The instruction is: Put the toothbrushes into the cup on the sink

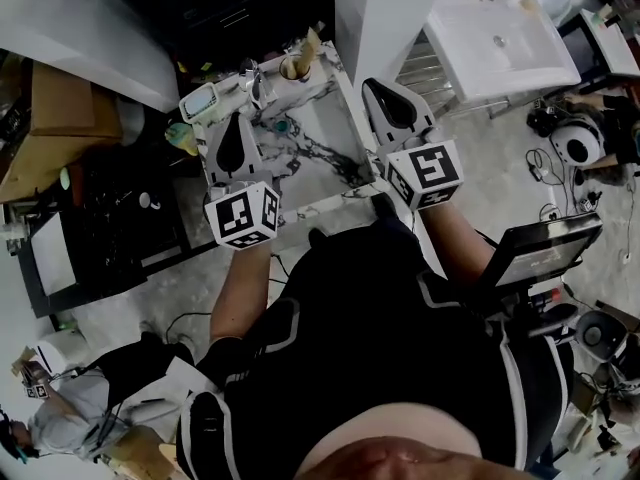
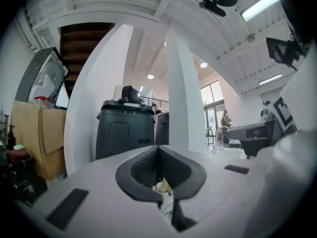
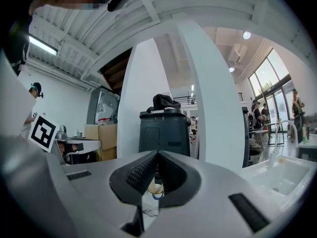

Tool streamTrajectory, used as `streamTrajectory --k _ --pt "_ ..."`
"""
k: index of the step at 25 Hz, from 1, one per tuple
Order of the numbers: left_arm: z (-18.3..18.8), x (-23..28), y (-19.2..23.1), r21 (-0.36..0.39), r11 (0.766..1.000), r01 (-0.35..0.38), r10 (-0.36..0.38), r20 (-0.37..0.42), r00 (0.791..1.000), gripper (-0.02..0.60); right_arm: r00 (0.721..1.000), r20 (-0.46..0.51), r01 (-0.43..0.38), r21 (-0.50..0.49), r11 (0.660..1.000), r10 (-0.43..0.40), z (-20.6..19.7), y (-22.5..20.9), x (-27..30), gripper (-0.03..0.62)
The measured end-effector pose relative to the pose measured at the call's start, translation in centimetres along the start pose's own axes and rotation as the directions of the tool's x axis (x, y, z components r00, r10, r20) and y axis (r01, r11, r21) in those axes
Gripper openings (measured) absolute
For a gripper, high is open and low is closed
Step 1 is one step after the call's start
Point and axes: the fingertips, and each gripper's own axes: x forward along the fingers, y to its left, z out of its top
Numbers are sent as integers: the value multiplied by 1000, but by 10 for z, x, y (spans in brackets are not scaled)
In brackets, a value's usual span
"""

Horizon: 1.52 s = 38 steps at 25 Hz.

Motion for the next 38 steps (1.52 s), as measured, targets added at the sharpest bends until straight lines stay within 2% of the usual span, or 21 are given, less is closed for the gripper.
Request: streamTrajectory --k 3,6,9,13,18,24,30,38 --pt "5 -11 4 -45 997 68 -68 -2 998 6 1000 -3 24 3 1000 -24 -1 11 2 25" --pt "10 -21 6 -118 983 143 -144 0 990 5 999 -10 47 -4 999 -47 -2 21 4 25" --pt "18 -28 7 -88 980 180 -181 -2 983 5 999 1 46 -16 999 -46 4 33 2 25" --pt "18 -32 6 -49 987 155 -156 -24 987 5 999 5 35 -19 999 -35 11 38 -1 23" --pt "2 -31 -14 -87 989 119 -128 -100 987 3 999 9 37 -72 997 -37 20 26 -10 23" --pt "9 -30 -37 -89 991 100 -107 -79 991 5 1000 19 -11 -42 999 12 23 16 -22 23" --pt "22 -27 -45 -50 997 64 -67 -56 996 5 998 39 -49 -46 998 51 27 4 -26 23" --pt "22 -31 -66 -80 995 67 -71 -51 996 5 997 28 -75 -50 996 77 26 -2 -23 23"
